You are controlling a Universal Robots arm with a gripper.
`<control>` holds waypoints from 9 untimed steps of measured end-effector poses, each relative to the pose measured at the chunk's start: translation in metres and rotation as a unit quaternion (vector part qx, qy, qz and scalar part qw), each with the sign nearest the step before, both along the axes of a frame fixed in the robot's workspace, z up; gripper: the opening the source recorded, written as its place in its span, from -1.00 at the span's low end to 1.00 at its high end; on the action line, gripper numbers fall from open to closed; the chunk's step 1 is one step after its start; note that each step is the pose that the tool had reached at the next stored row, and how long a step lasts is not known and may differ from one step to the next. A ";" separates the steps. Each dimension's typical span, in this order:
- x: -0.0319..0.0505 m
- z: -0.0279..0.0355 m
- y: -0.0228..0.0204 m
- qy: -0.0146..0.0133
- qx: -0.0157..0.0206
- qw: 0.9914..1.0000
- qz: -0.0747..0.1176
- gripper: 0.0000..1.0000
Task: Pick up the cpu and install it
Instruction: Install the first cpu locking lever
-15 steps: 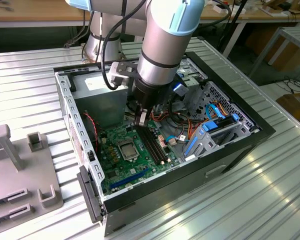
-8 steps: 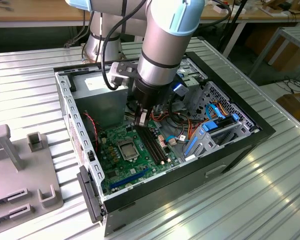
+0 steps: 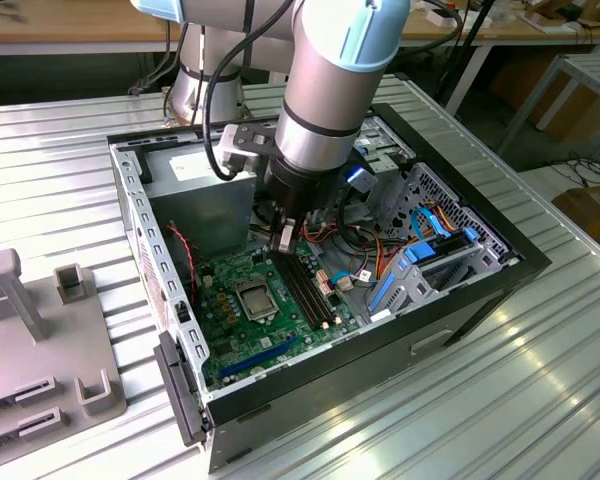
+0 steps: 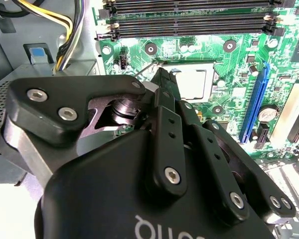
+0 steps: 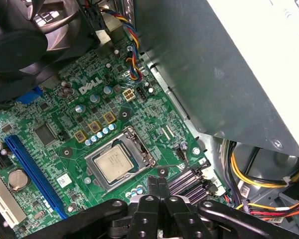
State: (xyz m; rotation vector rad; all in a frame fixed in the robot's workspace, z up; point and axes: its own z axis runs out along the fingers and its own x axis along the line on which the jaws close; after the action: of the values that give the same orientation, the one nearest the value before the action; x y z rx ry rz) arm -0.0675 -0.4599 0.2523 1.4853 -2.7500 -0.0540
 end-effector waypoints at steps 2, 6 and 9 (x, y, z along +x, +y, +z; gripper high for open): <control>0.0005 0.0000 0.0000 0.000 0.000 1.000 0.000 -0.79; 0.0045 0.0000 0.0001 0.000 0.000 1.000 0.000 -0.79; 0.0073 0.0000 0.0000 0.000 0.000 1.000 0.000 -0.79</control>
State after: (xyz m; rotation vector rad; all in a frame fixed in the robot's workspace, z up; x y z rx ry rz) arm -0.0603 -0.4598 0.2523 1.4850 -2.7501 -0.0540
